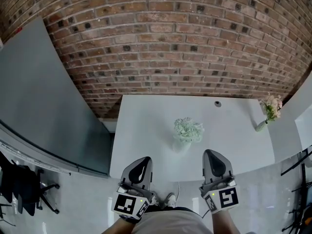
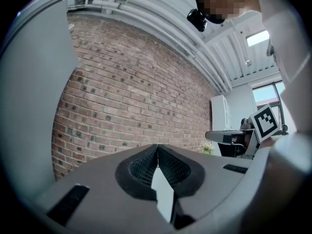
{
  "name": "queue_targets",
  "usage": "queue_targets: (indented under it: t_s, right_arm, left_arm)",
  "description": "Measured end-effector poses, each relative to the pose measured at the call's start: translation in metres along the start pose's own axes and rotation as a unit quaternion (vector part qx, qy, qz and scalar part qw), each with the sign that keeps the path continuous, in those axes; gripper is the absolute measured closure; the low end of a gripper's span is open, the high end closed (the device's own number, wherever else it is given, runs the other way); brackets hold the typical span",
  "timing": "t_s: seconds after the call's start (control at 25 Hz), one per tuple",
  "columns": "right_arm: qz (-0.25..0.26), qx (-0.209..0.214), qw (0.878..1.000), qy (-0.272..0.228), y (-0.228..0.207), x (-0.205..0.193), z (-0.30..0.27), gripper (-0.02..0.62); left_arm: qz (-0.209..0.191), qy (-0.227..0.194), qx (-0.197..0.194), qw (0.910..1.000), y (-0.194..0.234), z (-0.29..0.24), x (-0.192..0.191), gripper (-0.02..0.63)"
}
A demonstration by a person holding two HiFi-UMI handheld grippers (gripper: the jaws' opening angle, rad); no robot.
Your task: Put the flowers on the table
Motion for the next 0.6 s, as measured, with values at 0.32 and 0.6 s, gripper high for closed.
queue_targets:
  t_s: [0.32, 0.6]
  right_arm:
    - [-0.009, 0.015, 1.000, -0.004, 0.004, 0.000, -0.003, 0.580]
    - [-0.014, 0.008, 1.000, -0.002, -0.001, -0.002, 0.008, 0.579]
  left_arm:
    - [-0.005, 0.004, 0.014, 0.9999, 0.003, 0.003, -0.001, 0.598]
    - [-0.005, 0.006, 0.016, 0.9998, 0.000, 0.007, -0.003, 0.598]
Point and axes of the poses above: the fingertips, and each gripper's own axes: z backward along the fingers, y to its left, x out of its top, the point moved 1 cm from there along z, backward along the fingers, and after that the axes turned 13 degrees about z, right-handed, at the moved point
